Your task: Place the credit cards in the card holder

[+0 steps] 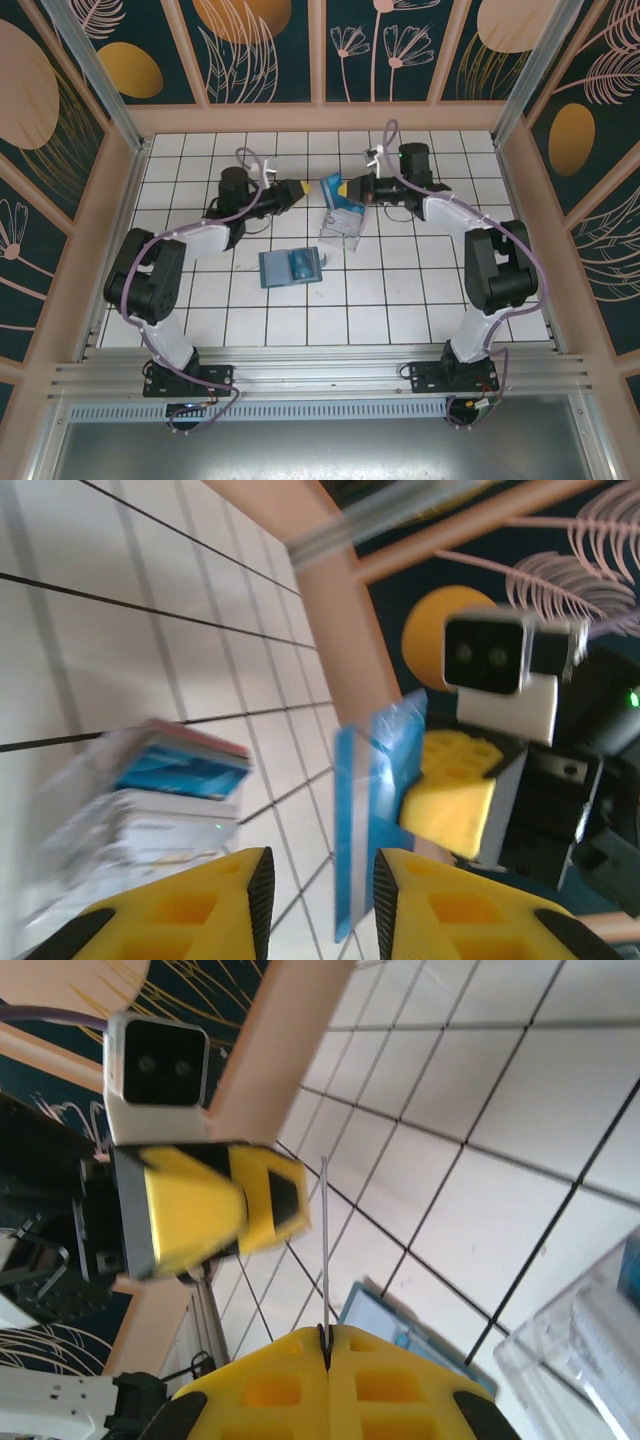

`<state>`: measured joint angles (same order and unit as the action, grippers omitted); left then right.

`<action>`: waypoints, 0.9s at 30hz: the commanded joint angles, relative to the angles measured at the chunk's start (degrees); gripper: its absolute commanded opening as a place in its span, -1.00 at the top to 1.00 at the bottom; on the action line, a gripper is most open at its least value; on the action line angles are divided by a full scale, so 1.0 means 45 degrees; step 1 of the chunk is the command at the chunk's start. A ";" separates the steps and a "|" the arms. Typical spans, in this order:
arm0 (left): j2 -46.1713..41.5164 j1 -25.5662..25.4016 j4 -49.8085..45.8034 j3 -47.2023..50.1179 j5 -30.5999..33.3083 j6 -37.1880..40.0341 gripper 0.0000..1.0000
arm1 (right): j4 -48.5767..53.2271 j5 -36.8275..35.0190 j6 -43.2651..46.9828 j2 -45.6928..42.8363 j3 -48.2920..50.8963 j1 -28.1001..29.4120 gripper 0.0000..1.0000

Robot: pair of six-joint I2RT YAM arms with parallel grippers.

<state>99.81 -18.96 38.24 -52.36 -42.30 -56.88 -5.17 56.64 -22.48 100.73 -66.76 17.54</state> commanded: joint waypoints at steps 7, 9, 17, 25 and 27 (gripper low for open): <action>-0.2527 0.1232 -0.3722 0.2794 0.1581 0.2169 0.25 | -0.0798 -0.3241 -0.1229 -0.1102 0.2721 0.3709 0.95; -0.3021 0.1360 -0.4456 0.3293 0.1942 0.2485 0.25 | -0.1399 -0.3492 -0.1861 -0.0880 0.3118 0.4195 0.95; -0.4833 0.1462 -0.7592 0.4390 0.4684 0.4371 0.25 | -0.3432 -0.4003 -0.4014 0.0292 0.3937 0.4951 0.96; -0.5243 0.1457 -0.7833 0.5440 0.5007 0.4389 0.26 | -0.4233 -0.4326 -0.5007 0.1361 0.3938 0.4950 0.96; -0.4988 0.1445 -0.7288 0.5679 0.4462 0.4140 0.28 | -0.4571 -0.4232 -0.5227 0.1485 0.3975 0.4949 0.96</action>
<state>76.31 -12.67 5.28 -28.16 -21.15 -38.96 -20.99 37.95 -43.18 106.39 -49.43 39.48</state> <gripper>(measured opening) 0.365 0.065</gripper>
